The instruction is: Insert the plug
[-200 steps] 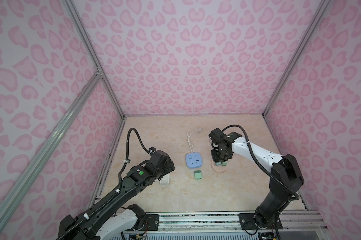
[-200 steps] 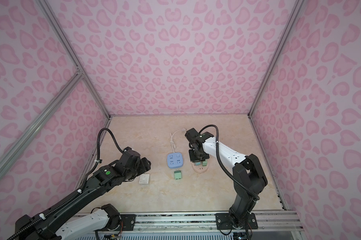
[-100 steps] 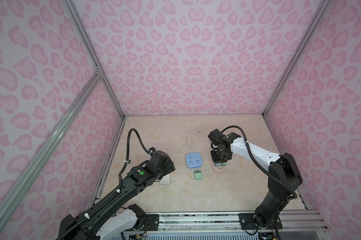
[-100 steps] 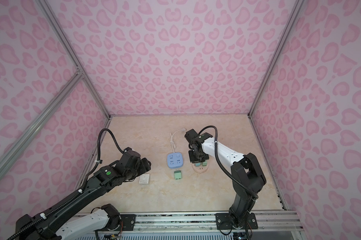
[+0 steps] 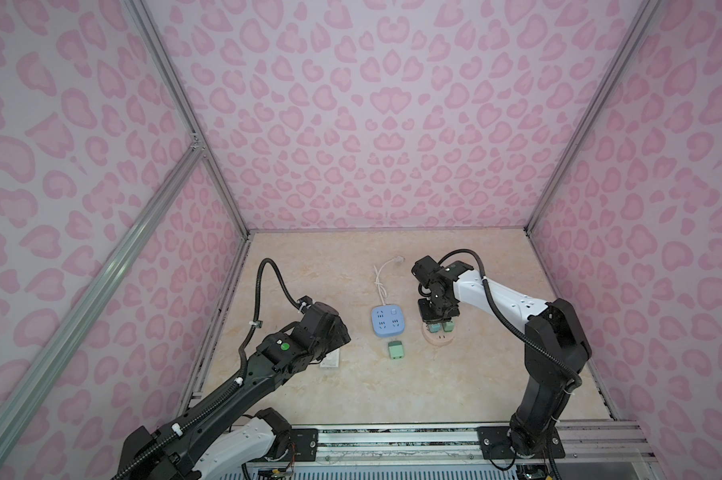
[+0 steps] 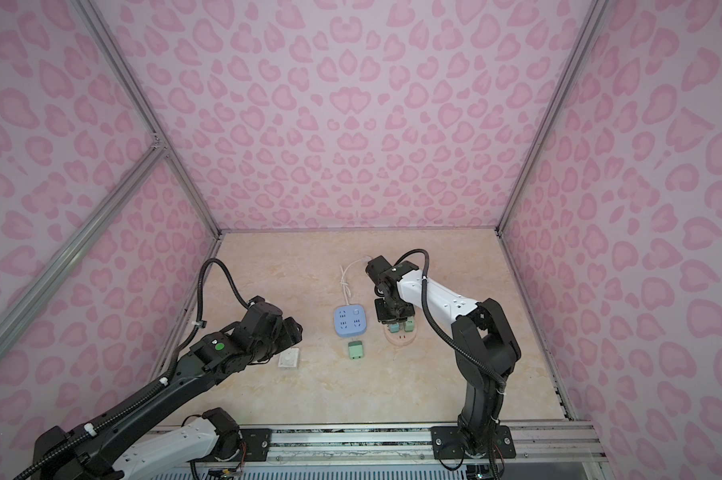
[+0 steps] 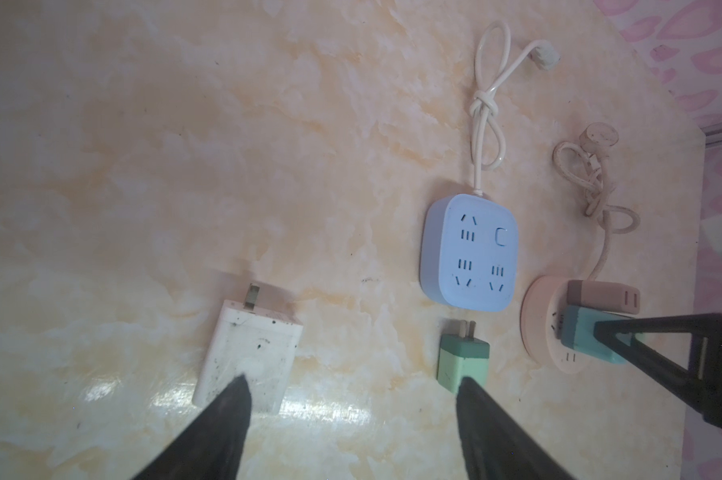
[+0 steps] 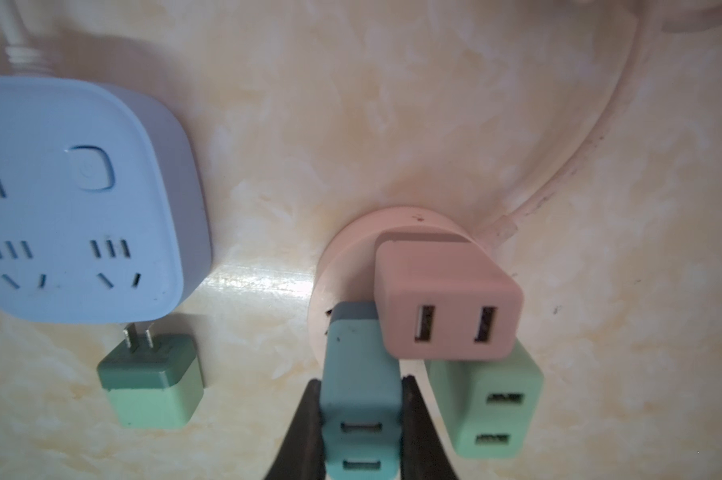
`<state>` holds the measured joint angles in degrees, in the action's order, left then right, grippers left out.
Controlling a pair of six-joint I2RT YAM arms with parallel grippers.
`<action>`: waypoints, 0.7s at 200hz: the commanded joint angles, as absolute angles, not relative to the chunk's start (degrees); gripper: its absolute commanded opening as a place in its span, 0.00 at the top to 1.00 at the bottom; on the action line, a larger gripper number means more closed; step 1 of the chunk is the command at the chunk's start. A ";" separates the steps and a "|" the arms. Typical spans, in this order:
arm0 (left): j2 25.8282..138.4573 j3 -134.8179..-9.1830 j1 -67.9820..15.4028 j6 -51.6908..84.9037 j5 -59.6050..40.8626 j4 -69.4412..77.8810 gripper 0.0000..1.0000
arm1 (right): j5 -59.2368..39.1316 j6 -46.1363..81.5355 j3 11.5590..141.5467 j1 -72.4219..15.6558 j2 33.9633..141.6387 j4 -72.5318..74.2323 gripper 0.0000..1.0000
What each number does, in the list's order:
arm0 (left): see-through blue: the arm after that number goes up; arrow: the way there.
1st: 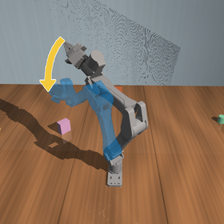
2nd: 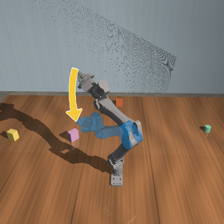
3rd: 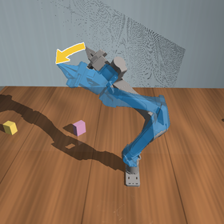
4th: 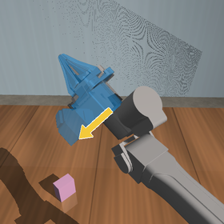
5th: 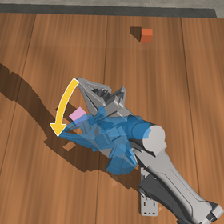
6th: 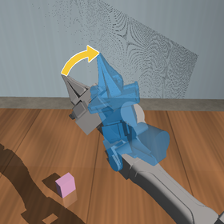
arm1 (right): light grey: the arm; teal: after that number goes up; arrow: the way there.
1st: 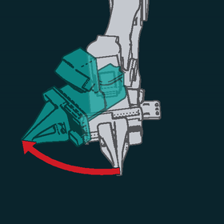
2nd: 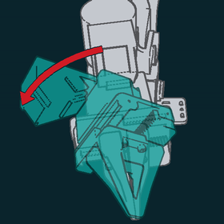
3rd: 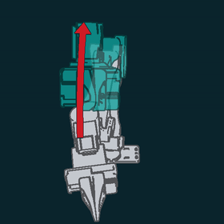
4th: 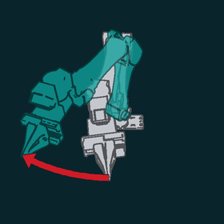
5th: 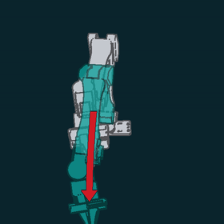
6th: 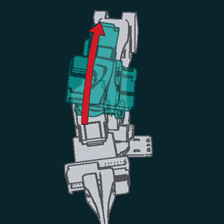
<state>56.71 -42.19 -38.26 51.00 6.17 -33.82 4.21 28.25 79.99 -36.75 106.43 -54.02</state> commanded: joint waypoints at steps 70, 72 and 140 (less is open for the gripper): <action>58.23 -41.60 -38.21 50.41 6.77 -31.60 0.20 | 3.10 28.45 75.66 -36.58 109.42 -52.19 1.00; 58.30 -41.60 -38.23 50.44 6.77 -31.56 0.20 | 3.19 28.49 75.65 -36.57 109.47 -52.16 1.00; 57.35 -41.82 -38.18 50.64 6.59 -32.08 0.20 | 2.49 29.22 75.61 -36.12 106.50 -51.46 0.90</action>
